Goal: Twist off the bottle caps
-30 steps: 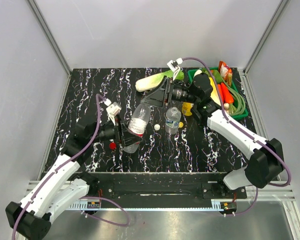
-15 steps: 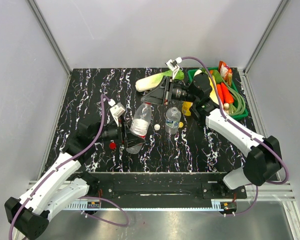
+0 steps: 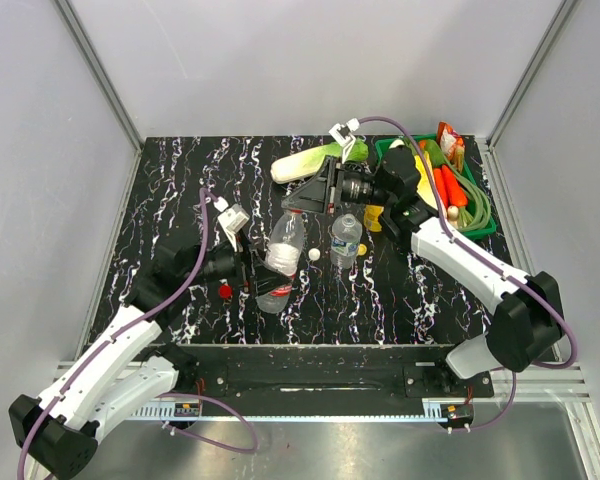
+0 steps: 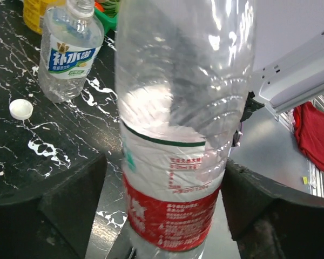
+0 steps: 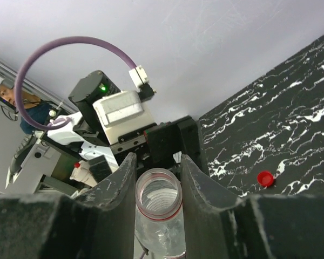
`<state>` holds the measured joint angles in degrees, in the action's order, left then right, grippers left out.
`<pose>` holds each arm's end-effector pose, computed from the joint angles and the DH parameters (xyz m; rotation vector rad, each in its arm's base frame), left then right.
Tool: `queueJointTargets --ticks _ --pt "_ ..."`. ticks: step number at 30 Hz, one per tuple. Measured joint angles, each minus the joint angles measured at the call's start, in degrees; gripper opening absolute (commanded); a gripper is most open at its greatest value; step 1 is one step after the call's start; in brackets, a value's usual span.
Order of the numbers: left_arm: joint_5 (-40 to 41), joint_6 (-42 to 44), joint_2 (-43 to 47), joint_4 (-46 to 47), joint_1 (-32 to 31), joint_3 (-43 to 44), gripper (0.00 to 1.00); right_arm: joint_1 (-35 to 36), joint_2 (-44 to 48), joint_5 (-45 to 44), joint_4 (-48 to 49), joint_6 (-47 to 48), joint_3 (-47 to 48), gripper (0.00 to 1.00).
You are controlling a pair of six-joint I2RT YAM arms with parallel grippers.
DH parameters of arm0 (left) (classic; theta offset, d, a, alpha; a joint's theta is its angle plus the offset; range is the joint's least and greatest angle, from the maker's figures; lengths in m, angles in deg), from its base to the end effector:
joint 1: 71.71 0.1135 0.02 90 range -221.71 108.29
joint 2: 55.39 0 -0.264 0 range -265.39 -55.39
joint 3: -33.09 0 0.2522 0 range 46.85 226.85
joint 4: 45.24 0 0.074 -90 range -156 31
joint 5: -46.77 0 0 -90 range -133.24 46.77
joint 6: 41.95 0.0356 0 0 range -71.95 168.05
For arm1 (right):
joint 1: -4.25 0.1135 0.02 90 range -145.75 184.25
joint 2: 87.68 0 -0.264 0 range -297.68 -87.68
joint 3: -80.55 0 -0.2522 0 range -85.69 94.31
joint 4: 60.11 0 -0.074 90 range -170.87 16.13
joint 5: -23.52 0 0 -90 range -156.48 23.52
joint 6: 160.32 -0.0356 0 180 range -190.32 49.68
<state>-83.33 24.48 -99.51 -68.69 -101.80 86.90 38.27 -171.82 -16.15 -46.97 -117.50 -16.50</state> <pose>0.1420 -0.1088 0.3157 0.6421 1.8398 -1.2735 0.2663 0.2128 0.3909 -0.6778 1.5573 1.7040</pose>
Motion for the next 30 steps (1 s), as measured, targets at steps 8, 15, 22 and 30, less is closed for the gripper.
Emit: queueJointTargets --ticks 8,15,22,30 --pt "4.13 0.04 0.02 -0.20 0.04 0.00 0.99 0.09 1.88 -1.36 -9.62 6.71 0.00 0.00" --pt "5.35 0.04 0.15 -0.39 0.02 0.00 0.99 0.11 3.96 -3.17 -13.66 11.06 0.00 0.00" --pt "5.44 0.02 2.05 -0.35 0.04 0.00 0.99 0.11 4.00 -6.54 -20.35 15.54 0.66 0.00" --pt "7.63 0.31 5.25 -1.29 0.02 0.00 0.99 0.11 3.98 -9.14 -23.56 18.36 0.68 0.00"
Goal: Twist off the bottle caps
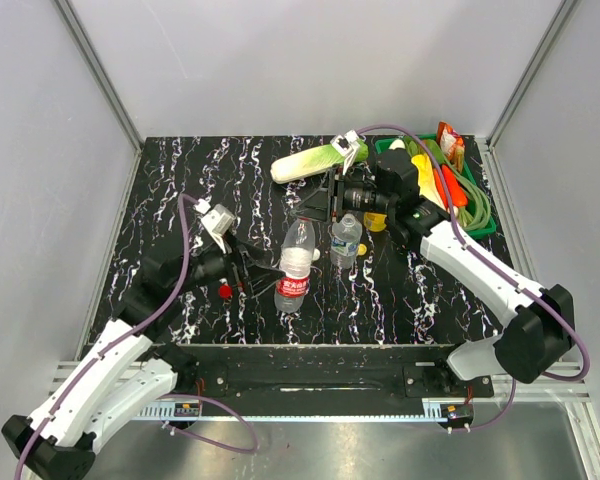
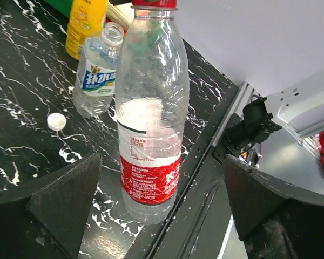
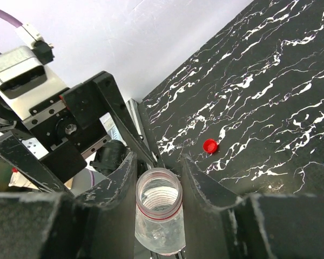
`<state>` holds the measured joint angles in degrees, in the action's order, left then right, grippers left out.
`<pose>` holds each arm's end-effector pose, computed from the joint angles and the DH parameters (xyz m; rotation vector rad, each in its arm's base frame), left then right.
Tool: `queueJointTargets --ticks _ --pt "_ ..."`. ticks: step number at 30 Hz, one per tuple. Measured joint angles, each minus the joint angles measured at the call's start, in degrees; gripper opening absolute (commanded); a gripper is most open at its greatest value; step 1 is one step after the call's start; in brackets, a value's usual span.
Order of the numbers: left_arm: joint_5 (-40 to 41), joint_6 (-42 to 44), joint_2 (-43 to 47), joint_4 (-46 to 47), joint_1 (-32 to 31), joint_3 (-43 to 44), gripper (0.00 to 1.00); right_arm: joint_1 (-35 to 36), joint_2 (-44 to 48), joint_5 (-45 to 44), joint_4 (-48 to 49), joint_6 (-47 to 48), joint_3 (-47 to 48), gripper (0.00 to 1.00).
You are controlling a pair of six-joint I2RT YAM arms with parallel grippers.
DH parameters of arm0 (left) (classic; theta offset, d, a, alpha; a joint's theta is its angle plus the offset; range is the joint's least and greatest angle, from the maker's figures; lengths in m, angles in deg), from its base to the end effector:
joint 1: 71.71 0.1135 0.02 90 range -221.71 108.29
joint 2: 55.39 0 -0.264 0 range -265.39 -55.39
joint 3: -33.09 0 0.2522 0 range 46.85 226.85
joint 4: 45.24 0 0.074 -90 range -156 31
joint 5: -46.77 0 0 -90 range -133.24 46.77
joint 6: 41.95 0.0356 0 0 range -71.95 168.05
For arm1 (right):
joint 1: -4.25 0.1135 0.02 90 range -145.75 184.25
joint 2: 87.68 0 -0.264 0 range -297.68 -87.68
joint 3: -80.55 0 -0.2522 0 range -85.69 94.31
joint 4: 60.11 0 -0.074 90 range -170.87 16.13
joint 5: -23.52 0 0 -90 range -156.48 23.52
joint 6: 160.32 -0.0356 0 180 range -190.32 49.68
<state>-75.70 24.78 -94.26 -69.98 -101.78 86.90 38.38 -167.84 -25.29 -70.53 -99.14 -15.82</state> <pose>0.1295 -0.0970 0.3265 0.5505 1.7810 -1.1554 0.2573 0.2027 0.3767 -0.6740 1.7504 1.3932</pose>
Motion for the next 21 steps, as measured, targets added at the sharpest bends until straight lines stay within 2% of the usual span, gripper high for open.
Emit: queueJointTargets --ticks 7,14,21 --pt "6.19 2.03 3.56 -4.00 -0.04 0.72 0.99 0.44 -0.31 -2.12 -1.57 2.75 0.26 0.00" --pt "16.61 3.48 4.44 -9.94 -0.11 1.55 0.99 4.72 -2.78 -7.98 -6.34 8.26 2.12 0.00" --pt "24.85 3.63 5.46 -13.57 -0.15 1.64 0.99 7.96 -5.88 -13.35 -5.27 11.74 2.14 0.00"
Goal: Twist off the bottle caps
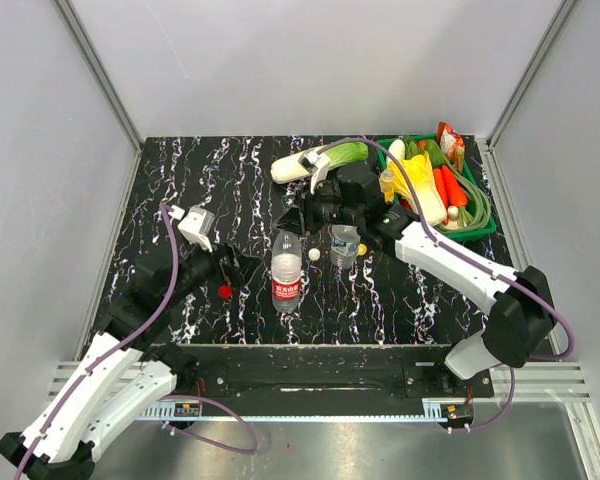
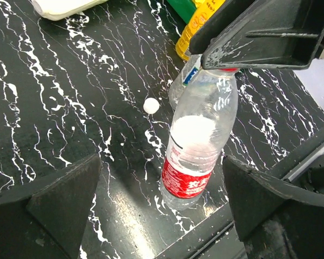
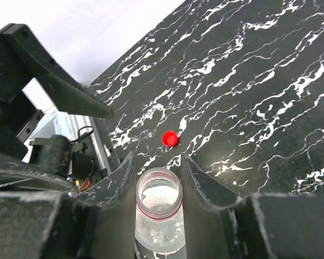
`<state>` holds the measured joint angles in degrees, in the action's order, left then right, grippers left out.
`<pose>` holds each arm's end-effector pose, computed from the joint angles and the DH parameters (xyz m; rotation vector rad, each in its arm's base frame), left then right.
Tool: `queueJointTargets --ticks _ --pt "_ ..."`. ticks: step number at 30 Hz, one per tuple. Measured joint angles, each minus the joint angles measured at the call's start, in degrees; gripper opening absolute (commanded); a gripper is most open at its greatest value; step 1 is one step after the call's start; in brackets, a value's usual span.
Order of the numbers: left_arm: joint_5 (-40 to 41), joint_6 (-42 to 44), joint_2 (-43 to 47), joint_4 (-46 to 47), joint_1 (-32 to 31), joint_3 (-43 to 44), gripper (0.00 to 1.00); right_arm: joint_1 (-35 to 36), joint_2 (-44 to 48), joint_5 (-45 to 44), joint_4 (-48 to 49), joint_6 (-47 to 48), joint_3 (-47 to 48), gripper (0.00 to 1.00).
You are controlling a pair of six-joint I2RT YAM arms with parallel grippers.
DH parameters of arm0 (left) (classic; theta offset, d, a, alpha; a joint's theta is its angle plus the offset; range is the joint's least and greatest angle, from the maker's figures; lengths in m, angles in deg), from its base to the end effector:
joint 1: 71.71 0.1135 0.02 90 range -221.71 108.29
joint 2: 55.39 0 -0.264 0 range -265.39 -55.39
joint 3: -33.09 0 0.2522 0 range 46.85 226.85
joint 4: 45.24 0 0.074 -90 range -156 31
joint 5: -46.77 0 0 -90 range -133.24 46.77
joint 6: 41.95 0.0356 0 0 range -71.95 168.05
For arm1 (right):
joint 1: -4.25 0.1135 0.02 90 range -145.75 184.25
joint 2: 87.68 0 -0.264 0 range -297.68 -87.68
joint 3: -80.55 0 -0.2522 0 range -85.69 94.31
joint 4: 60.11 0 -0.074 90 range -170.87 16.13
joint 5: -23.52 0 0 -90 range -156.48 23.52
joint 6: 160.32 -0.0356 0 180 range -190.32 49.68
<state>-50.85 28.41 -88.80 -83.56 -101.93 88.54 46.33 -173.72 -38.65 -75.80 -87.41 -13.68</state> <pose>0.1171 -0.0737 0.3229 0.2716 1.8968 -0.7203 0.2526 0.2505 0.3467 -0.7769 1.8235 1.1452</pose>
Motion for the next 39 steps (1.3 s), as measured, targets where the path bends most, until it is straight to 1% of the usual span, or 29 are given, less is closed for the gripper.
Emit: queueJointTargets --ticks 7,15,22,27,34,35,36,39 --pt "1.86 0.17 0.11 -0.28 -0.07 0.00 0.99 3.04 -0.44 -8.09 4.61 4.02 -0.17 0.00" --pt "2.10 0.28 -0.74 -1.03 -0.07 -0.02 0.99 4.55 -0.44 -18.12 16.41 9.55 -6.49 0.00" --pt "2.32 0.44 -1.42 -1.97 -0.07 -0.02 0.99 7.80 -0.57 -27.21 28.81 15.98 -12.37 0.00" --pt "2.36 0.79 -1.79 -2.62 -0.07 0.00 0.99 10.10 -3.56 -33.42 37.42 21.81 -13.38 0.00" --pt "2.51 1.29 -2.25 -3.02 -0.07 0.00 0.99 12.13 -8.15 -38.07 44.11 26.12 -15.45 0.00" --pt "2.54 1.31 -2.32 -3.04 -0.07 -0.02 0.99 12.28 -8.52 -38.66 44.89 26.51 -16.02 0.01" --pt "2.54 1.33 -2.34 -3.08 -0.07 0.00 0.99 12.44 -9.01 -39.21 45.77 26.91 -16.70 0.05" --pt "2.51 1.46 -2.32 -3.15 -0.07 0.00 0.99 13.07 -9.55 -40.46 48.85 27.41 -18.05 0.23"
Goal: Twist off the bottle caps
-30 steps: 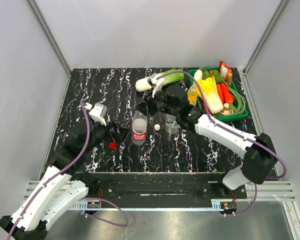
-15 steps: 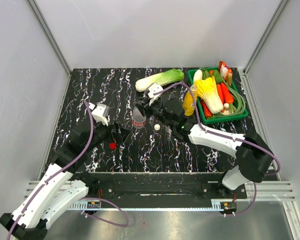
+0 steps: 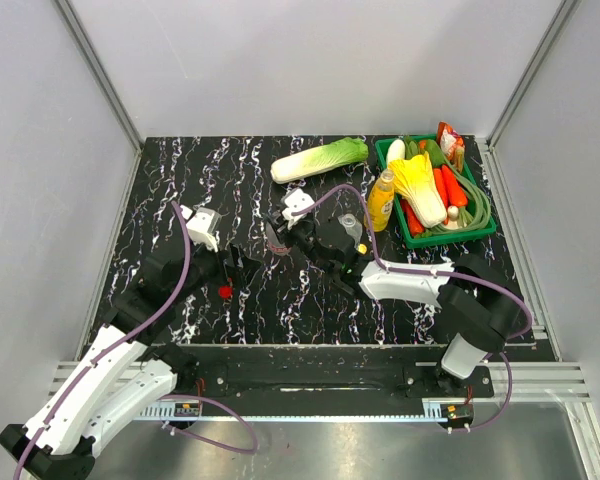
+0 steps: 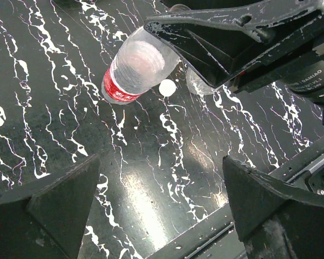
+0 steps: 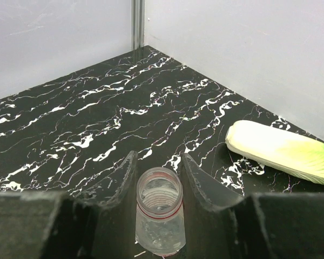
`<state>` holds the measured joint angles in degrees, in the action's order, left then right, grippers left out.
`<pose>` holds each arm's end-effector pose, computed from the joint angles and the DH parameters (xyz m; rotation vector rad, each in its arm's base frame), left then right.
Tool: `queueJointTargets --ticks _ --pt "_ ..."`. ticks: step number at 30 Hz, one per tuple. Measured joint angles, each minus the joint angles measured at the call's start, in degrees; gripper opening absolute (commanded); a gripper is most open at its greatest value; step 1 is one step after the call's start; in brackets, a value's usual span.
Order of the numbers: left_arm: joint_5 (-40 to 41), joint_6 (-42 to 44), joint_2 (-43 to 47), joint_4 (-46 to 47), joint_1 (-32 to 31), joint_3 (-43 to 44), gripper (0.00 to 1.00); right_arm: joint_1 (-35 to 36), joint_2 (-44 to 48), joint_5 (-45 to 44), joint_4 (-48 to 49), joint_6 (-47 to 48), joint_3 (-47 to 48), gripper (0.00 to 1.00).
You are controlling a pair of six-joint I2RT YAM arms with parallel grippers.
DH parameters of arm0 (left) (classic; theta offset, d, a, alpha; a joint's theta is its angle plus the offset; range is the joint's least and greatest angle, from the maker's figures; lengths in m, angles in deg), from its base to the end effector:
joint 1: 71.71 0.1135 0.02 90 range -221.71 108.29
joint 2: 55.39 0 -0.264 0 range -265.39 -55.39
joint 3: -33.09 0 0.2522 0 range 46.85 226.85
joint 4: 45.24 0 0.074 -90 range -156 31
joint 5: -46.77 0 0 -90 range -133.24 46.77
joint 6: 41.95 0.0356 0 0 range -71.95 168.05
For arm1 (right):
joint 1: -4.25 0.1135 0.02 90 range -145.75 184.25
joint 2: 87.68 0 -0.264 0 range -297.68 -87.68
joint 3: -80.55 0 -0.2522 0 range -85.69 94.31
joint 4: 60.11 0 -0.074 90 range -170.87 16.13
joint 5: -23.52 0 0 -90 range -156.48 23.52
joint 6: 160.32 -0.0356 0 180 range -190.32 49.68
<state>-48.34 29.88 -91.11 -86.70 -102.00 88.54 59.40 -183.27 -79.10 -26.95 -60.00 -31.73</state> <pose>0.1234 -0.0757 0.3122 0.2717 1.9856 -0.6389 0.2218 0.3049 0.2684 -0.6526 1.3488 0.4701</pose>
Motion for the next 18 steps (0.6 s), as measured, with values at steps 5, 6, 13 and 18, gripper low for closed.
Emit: queueJointTargets --ticks 5,6,13,18 --pt "0.02 0.20 0.00 -0.02 0.00 0.00 0.99 0.33 0.00 -1.18 1.49 -0.20 -0.79 0.65" --pt "0.02 0.22 0.00 -0.02 0.00 0.00 0.99 0.33 0.00 -1.46 1.36 -0.17 -0.79 0.71" --pt "0.02 0.24 -0.07 -0.02 0.00 0.00 0.99 0.35 0.33 -1.79 -2.91 -1.62 0.31 0.98" --pt "0.02 0.24 -0.42 -0.04 0.00 0.00 0.99 0.35 1.68 -1.97 -6.60 -2.71 2.45 1.00"
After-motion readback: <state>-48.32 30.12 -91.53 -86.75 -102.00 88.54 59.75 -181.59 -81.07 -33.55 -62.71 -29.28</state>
